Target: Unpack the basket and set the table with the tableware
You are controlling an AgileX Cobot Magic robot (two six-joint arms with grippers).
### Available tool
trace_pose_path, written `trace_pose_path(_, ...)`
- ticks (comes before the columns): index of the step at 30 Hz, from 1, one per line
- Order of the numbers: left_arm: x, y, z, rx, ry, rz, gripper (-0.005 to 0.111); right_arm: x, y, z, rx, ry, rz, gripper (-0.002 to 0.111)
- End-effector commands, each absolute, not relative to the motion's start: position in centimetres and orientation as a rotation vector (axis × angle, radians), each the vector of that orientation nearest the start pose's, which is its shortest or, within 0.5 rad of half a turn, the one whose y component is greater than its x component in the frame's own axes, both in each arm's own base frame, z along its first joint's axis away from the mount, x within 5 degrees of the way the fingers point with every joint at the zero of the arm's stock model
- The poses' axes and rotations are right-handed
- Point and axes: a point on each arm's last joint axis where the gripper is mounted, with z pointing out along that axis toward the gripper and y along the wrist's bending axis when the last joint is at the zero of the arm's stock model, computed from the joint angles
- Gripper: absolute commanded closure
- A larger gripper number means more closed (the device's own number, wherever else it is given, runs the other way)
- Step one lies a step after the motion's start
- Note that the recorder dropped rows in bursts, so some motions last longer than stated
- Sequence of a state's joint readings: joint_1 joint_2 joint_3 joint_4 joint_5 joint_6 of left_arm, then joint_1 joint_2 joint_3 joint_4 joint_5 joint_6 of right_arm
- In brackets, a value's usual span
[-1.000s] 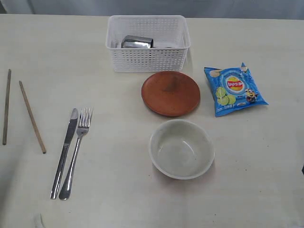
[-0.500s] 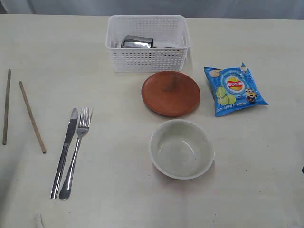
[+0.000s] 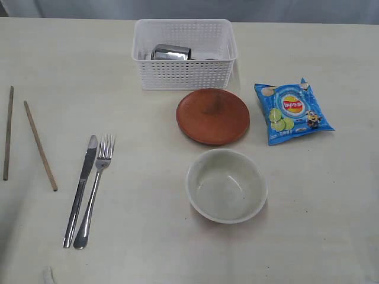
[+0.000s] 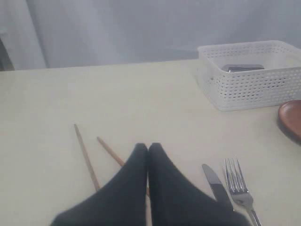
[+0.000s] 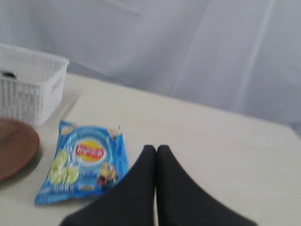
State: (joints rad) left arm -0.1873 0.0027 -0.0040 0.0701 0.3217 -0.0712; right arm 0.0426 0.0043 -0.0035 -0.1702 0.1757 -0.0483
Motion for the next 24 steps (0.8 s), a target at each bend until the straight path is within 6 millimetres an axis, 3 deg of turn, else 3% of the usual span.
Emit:
trace_pose_path(1,5.3,-0.8,18.4,0.148,1.797,-0.113,0.107,5.3,0.5,22.8,-0.177,1.305,-0.105,0.109)
trace_pose_path(6,5.3,-0.8,18.4,0.148,1.797,-0.113,0.107,3.7,1.0,26.0,-0.169,0.908,-0.041,0.109)
trace_pose_path(11,5.3,-0.8,18.4,0.148,1.797,-0.113,0.107,1.6,1.1,28.0,-0.080,0.597,0.220,0.109)
trace_pose_path(14,5.3,-0.8,18.4,0.148,1.797,-0.113,0.107,1.9,0.3,28.2,0.049,0.637,0.304,0.109)
trace_pose_path(18,5.3,-0.8,18.4,0.148,1.797,-0.113,0.107,2.5,-0.3,29.9,0.157,0.817,0.315,0.109)
trace_pose_path(24,5.3,-0.8,18.4,0.148,1.797,-0.113,0.107,2.9,-0.1,34.3,0.154,0.955,0.309,0.109)
